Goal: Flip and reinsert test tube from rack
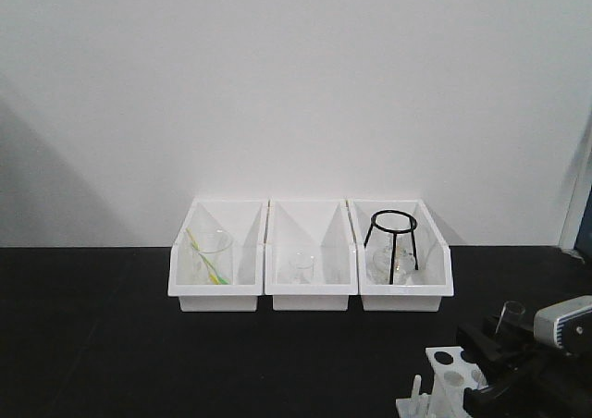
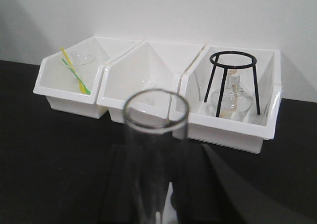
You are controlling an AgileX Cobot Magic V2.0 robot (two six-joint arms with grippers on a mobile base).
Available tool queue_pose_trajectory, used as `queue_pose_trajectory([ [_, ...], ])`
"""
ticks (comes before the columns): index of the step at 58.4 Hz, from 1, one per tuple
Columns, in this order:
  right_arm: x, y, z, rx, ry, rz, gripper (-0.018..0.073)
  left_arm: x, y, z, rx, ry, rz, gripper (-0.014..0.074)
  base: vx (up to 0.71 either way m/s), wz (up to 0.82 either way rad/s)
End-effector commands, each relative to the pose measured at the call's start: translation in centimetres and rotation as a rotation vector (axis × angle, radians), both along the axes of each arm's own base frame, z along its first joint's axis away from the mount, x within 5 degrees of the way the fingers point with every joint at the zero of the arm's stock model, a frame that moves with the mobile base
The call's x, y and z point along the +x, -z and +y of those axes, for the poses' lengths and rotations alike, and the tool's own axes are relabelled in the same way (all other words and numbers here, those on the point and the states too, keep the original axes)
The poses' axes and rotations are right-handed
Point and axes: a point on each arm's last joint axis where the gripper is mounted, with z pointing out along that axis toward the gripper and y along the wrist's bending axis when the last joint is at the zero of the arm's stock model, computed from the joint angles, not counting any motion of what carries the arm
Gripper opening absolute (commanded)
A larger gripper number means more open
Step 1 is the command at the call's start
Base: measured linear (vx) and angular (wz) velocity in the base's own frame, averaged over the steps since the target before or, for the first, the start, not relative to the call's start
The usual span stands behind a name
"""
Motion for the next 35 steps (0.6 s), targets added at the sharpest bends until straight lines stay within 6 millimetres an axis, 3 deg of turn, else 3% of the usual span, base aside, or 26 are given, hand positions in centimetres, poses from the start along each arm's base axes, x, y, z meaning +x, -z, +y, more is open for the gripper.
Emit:
queue_pose_trajectory([
  [1, 0.3, -2.0, 0.0, 0.017, -0.013, -0.130, -0.0009, 0.1, -0.8, -0.1, 0.004, 0.012, -0.097, -0.0006, 0.00, 0.00],
  [35, 2.2, 2.0, 0.7, 0.063, -0.083, -0.066, -0.0009, 0.1, -0.8, -0.1, 0.004, 0.012, -0.097, -0.0006, 0.00, 0.00],
])
